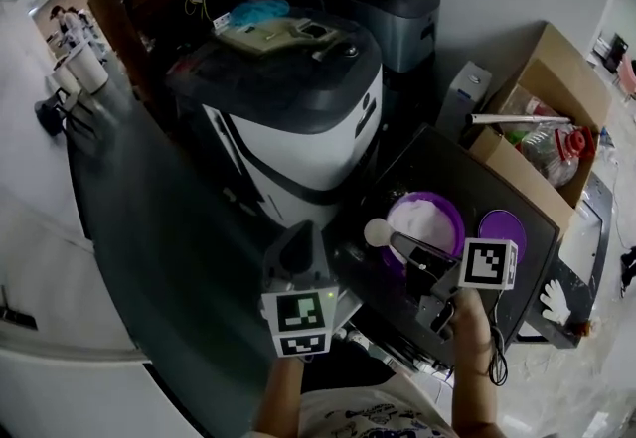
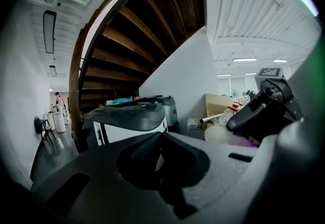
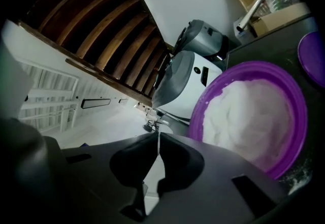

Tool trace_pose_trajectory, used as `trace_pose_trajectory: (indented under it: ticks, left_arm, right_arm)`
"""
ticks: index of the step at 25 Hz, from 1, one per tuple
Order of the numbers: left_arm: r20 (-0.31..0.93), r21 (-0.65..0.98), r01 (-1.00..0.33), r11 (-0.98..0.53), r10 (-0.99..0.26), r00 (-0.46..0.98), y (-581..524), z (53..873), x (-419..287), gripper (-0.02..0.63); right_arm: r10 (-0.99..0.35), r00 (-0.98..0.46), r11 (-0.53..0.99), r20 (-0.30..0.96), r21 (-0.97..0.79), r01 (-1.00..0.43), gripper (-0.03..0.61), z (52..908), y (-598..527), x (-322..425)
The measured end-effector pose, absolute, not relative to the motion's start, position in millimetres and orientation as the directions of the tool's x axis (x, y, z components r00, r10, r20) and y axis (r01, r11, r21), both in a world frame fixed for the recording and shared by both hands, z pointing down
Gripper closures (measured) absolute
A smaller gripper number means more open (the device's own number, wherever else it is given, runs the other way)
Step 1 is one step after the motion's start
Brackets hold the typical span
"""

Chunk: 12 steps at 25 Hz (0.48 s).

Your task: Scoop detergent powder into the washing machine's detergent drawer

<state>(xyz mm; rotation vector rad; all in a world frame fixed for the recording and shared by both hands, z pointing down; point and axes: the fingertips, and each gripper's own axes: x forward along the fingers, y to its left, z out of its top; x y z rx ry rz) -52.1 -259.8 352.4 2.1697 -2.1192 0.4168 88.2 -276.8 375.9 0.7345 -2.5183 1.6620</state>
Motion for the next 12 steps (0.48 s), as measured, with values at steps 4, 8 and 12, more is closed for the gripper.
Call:
trace_pose_trajectory:
  ticks: [4,8,12]
  left_arm:
    - [0.246,-0.139,-0.990,0.010,-0.968,-0.045,-247,351,-70,0.612]
    - [0.251,-0.135,-0.990,0.051,-0.964,-0.084,-236,354,-86,0.612]
    - [0.256,-0.132,-0.988,0.079,-0.960,-0.111,-226,358,-102,0.612]
  right_arm:
    - [-0.314,-0.921,0.339,0.232,-0.878,-0.337,0.557,370,-269,68]
    - [-0.297,-0.927,0.333,0.231,-0.884,-0.327,0.557,373,-263,56]
    - [-0.274,-0.935,0.348,0.226,-0.883,-0.316,0.557,376,-255,41]
